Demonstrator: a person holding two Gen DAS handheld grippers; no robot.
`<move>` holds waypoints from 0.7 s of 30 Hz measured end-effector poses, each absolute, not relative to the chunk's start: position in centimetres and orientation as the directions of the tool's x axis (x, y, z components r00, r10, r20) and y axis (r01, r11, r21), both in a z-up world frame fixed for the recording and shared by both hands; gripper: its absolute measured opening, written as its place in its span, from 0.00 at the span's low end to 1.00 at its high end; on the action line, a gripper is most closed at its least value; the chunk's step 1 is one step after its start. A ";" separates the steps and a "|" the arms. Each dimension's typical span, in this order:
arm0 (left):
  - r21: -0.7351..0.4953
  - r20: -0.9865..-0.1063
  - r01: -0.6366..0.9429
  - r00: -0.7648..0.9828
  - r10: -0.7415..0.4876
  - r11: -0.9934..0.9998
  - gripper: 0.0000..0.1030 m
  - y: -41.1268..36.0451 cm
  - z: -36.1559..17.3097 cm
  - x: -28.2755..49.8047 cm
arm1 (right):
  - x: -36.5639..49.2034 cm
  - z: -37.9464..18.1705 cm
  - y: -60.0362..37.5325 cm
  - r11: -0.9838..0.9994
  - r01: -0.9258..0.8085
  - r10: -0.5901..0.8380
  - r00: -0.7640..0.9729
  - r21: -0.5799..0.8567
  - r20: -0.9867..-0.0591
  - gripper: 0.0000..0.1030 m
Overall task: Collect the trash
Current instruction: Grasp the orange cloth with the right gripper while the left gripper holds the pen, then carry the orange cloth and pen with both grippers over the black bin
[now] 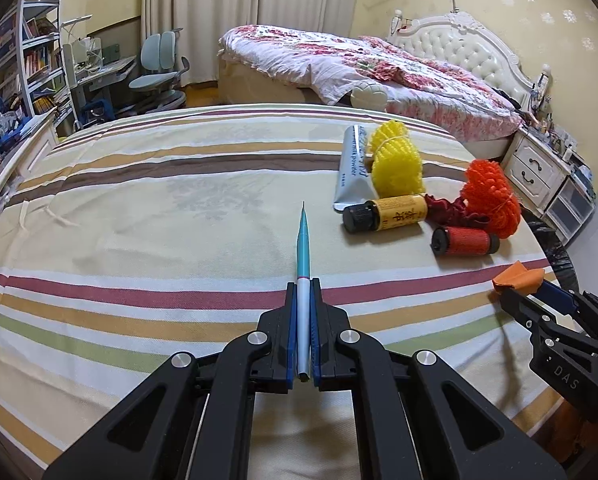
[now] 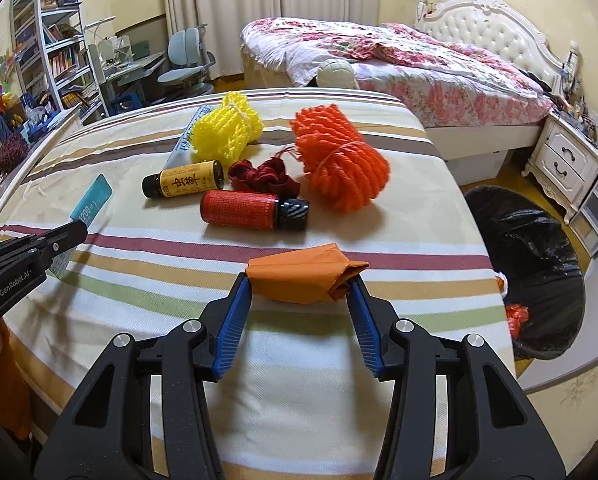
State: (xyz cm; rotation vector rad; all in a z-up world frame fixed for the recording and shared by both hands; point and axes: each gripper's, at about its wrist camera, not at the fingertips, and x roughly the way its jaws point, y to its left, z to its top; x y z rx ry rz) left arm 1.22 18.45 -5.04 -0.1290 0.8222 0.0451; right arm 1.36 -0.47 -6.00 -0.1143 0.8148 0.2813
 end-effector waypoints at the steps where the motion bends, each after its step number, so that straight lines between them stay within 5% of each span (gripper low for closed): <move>1: -0.098 -0.731 -0.084 0.683 -0.014 0.992 0.06 18.2 -4.9 1.2 | 1.3 -5.9 -0.8 0.958 -0.286 0.203 0.654 0.010 -0.728 0.47; 21: -0.094 -0.636 0.150 0.751 -0.175 0.984 0.06 7.9 -0.8 3.2 | 1.7 -1.9 -11.6 0.999 -0.049 0.028 0.767 -0.016 -0.641 0.47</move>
